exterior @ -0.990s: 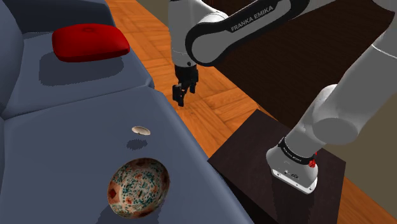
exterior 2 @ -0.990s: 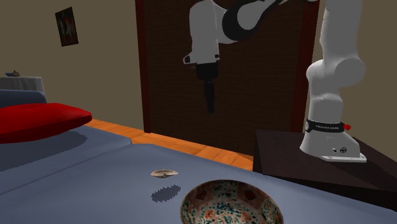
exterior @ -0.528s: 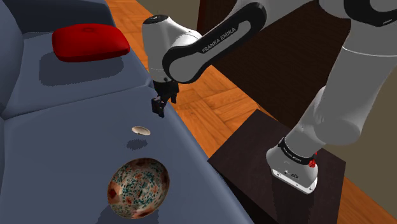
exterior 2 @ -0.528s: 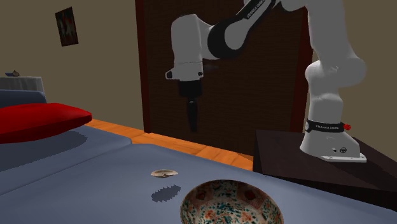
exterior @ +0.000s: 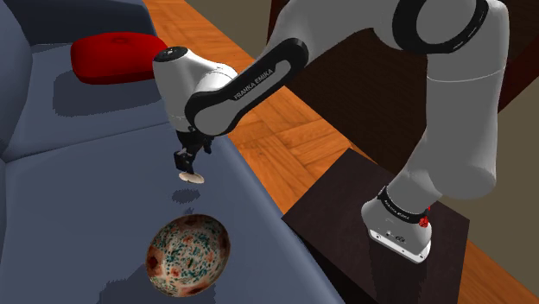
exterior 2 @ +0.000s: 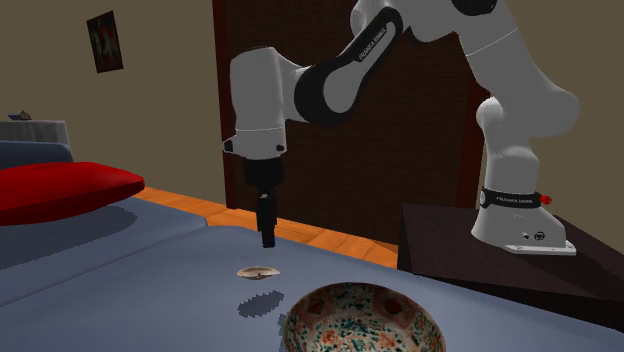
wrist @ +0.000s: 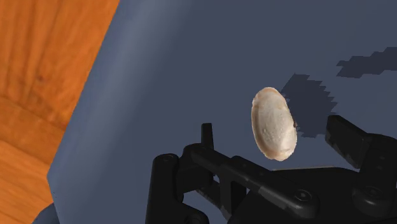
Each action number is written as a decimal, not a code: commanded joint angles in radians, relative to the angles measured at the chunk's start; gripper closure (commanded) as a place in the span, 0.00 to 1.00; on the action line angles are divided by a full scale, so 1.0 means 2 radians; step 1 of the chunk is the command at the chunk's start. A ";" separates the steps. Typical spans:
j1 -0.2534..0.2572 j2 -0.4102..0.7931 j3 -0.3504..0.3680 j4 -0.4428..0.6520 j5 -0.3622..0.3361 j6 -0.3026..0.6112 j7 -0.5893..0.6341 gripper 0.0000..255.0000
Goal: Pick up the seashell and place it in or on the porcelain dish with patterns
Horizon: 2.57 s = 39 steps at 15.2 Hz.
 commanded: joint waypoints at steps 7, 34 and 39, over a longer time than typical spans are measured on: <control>0.031 0.086 -0.014 0.078 -0.026 0.011 0.013 0.00; 0.028 0.074 -0.011 0.074 -0.022 0.002 0.010 1.00; 0.024 0.052 -0.005 0.075 -0.014 -0.019 0.004 1.00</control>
